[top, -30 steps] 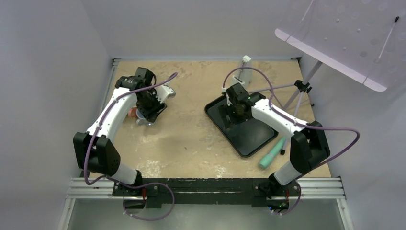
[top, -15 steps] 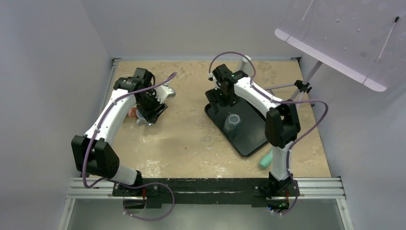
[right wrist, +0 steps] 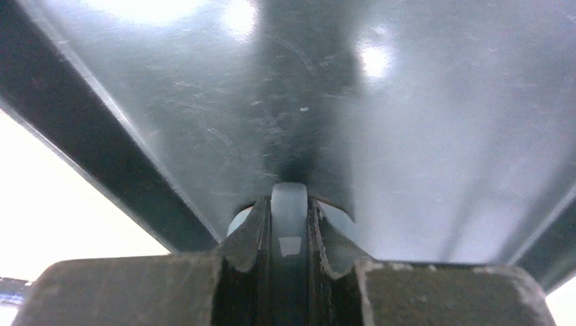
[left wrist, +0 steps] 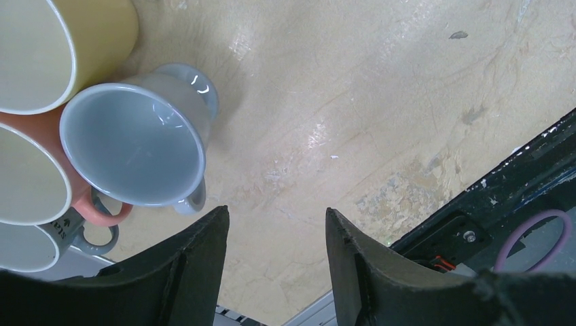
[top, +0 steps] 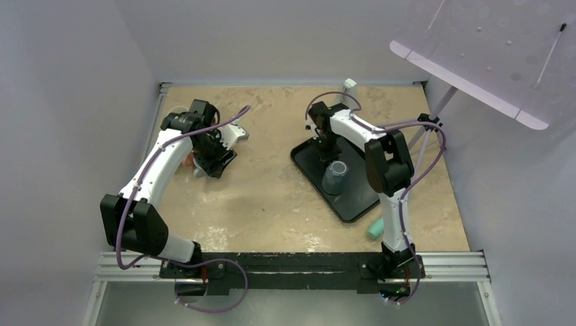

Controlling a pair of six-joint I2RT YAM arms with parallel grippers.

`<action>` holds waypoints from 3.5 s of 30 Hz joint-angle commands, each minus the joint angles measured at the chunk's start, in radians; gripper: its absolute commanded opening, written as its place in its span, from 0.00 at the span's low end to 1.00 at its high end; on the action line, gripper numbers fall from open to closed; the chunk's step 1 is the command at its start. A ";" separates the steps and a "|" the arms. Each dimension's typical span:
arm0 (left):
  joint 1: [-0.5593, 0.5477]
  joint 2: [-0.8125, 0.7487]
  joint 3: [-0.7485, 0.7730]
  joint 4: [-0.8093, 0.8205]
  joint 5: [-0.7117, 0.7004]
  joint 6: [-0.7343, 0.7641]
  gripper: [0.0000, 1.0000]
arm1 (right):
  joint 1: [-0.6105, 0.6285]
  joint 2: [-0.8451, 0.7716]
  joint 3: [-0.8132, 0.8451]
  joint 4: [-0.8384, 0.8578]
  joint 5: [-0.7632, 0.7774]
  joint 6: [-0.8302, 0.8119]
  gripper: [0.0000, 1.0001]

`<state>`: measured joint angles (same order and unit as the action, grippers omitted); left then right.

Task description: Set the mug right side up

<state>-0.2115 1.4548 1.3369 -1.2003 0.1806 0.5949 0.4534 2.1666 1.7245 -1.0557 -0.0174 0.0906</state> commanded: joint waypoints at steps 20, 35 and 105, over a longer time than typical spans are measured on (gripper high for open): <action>0.002 0.008 0.205 0.049 0.702 -0.300 0.91 | 0.005 -0.573 -0.249 0.453 -0.142 -0.026 0.00; -0.048 -0.008 0.147 0.576 0.979 -0.799 0.96 | 0.069 -0.891 -0.506 1.233 -0.497 0.459 0.00; -0.044 0.924 1.092 0.043 -0.172 -0.108 0.00 | 0.133 -0.932 -0.459 0.745 0.014 0.315 0.97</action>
<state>-0.2955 2.4142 2.3882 -1.1843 0.0437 0.4896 0.5873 1.2652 1.2694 -0.2951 -0.0341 0.4305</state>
